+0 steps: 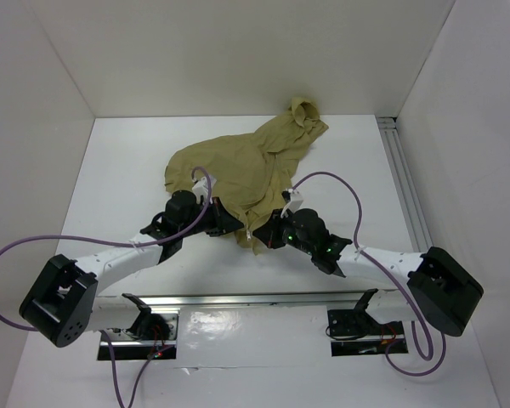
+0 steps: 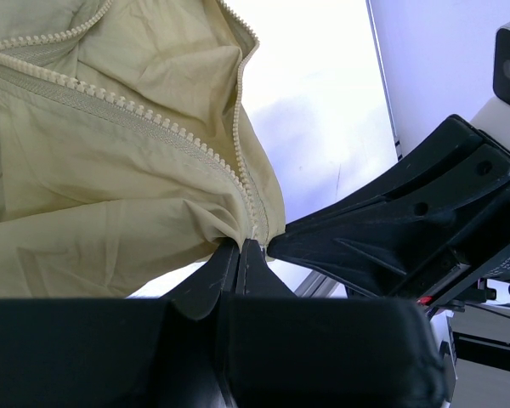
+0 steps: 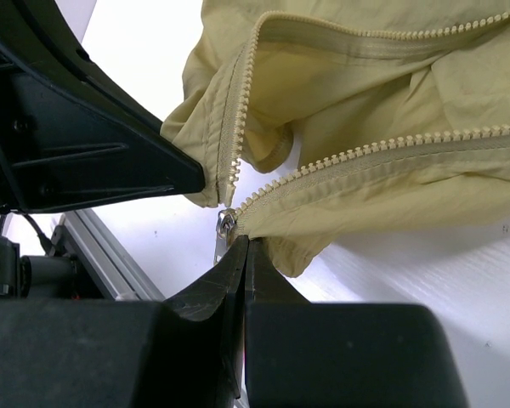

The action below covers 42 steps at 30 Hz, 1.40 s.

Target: Zip up the jacket

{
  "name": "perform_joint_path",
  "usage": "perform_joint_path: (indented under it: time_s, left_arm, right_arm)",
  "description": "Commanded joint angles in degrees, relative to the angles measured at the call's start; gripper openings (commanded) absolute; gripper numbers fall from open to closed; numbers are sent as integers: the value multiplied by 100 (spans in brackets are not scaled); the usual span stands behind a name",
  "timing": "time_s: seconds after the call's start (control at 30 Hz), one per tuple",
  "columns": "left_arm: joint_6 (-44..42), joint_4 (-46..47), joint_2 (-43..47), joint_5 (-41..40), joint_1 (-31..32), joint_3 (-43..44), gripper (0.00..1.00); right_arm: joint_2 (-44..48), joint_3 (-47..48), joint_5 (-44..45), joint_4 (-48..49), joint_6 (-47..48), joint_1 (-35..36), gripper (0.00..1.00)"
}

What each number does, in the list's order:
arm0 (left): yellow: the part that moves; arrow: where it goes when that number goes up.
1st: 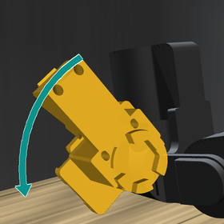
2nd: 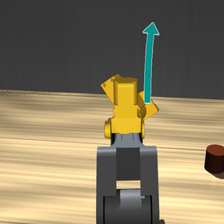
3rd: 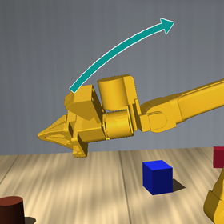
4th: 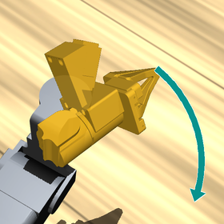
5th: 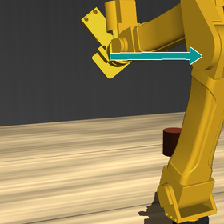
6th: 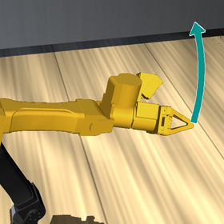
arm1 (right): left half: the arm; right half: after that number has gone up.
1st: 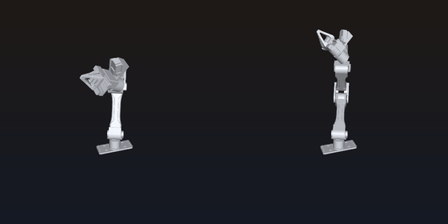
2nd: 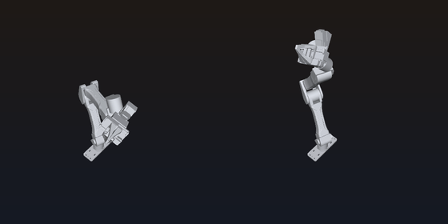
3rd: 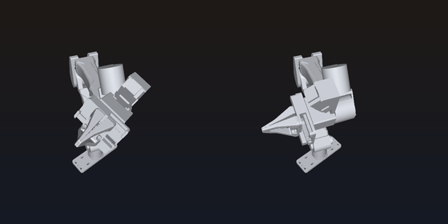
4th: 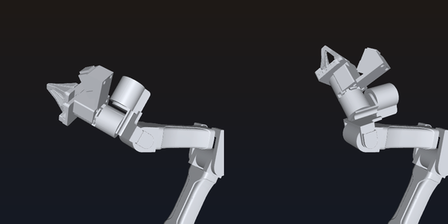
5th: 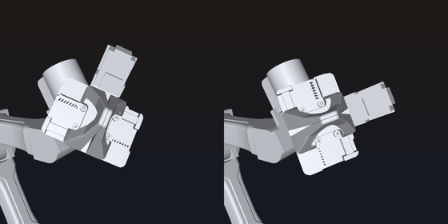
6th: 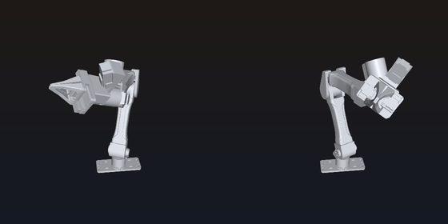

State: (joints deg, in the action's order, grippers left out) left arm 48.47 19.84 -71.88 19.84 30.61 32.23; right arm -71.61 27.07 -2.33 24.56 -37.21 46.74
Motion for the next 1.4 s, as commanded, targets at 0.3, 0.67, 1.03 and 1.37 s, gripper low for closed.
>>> perform_joint_path:
  time_s: [0.3,0.67,1.03,1.37]
  left_arm:
    - [101,337,95,161,-20,-15,0]
    - [154,337,148,214,-20,-15,0]
    - [321,521,148,433,-20,-120,0]
    - [374,583,156,486,-72,-120,0]
  right_arm:
    - [-10,229,83,559,82,46,0]
    - [-10,229,242,673,82,-59,0]
    - [95,-158,-409,1315,-155,-481,0]
    - [148,-228,-620,1315,-155,-482,0]
